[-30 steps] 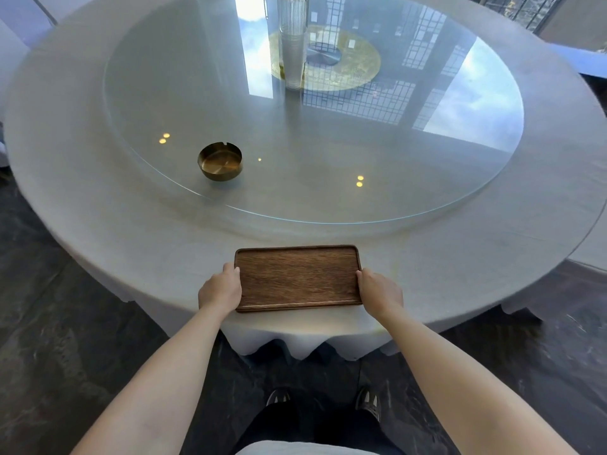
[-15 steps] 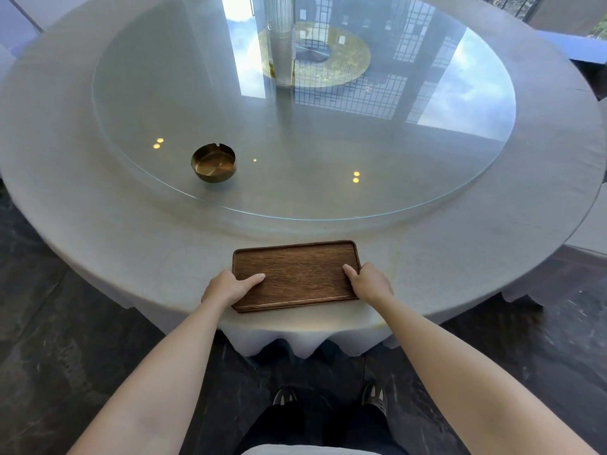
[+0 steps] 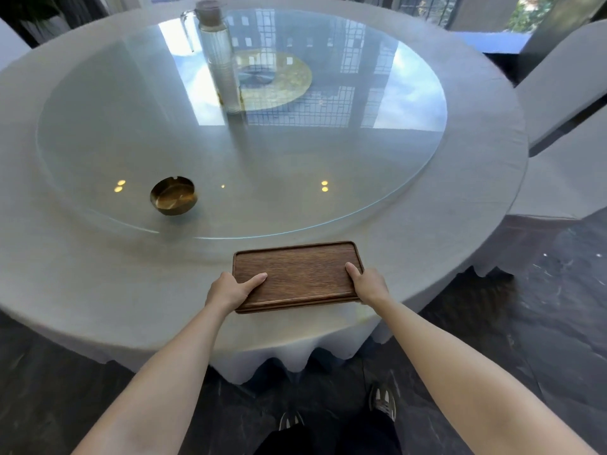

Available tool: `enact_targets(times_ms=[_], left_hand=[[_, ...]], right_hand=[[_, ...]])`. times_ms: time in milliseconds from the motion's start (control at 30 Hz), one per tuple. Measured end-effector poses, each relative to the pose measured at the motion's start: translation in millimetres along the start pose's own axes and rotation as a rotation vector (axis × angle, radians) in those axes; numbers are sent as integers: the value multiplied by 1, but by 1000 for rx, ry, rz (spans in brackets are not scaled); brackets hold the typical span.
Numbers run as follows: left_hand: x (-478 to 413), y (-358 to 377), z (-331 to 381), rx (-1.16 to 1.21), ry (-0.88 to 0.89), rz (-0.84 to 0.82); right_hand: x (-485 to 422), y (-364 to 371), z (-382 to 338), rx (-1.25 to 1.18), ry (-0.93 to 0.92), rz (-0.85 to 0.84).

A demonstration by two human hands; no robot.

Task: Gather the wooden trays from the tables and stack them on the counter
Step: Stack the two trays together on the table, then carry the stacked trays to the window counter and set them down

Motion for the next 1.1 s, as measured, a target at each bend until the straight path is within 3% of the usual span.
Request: enact_targets(times_ms=[267,533,733,1100], left_hand=[[24,54,155,-50,292,-94],[88,171,337,-75,575,-252],[160,276,459,-62,708,-374],[269,456,618,-101,847,-472]], right_hand=[[23,-137,32,-204,24,239],[44,-319,113,-354,77,526],[66,-462,192,-364,118,722],[75,-642,328,-464,201,887]])
Point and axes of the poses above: each hand's wrist, its own x-axis away from the middle knuckle, its own y-axis out of the palm, z = x × y, the point moved 6 cm from there along -x, towards the middle knuckle, and after that the axes turned 4 degrees about x, right-handed, at the moved point
